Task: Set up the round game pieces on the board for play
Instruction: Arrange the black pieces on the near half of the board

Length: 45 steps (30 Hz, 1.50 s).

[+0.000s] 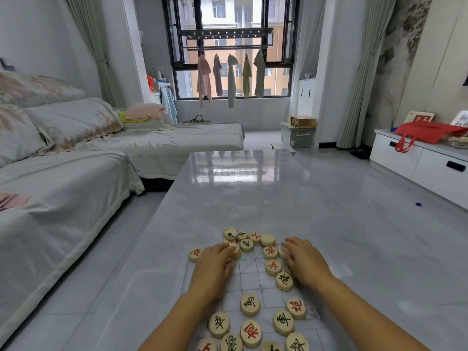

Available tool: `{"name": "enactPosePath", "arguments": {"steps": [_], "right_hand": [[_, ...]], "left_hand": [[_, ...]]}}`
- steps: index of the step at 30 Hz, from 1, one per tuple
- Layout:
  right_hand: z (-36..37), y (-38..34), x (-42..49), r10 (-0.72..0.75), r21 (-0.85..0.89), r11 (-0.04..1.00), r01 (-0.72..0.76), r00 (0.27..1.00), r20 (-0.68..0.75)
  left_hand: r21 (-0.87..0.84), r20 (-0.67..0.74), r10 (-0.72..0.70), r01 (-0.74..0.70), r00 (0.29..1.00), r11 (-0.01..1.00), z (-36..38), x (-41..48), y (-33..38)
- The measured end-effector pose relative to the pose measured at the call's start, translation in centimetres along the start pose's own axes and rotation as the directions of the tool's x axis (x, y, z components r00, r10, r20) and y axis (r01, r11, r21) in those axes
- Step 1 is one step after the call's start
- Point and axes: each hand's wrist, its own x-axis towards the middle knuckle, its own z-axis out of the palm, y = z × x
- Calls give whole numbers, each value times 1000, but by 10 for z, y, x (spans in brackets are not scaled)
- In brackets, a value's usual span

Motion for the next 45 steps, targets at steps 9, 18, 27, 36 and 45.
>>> {"name": "enactPosePath", "arguments": {"steps": [9, 18, 27, 36, 45], "right_hand": [[0, 1, 16, 136, -57, 990, -132, 986, 91], [-20, 37, -70, 130, 483, 870, -97, 991, -34], [-7, 21, -112, 23, 373, 928, -20, 1000, -4], [-6, 1, -86, -22, 451, 892, 40, 999, -44], [6, -25, 35, -14, 176, 984, 18, 1000, -22]], "left_hand": [[31, 0, -126, 126, 992, 992, 17, 36, -1], [-32, 70, -260, 263, 963, 964, -36, -37, -60], [-277, 131, -203, 232, 970, 932, -35, -67, -42], [-366, 98, -176, 200, 979, 909, -31, -69, -42], [-266, 7, -224, 218, 975, 939, -21, -61, -49]]}}
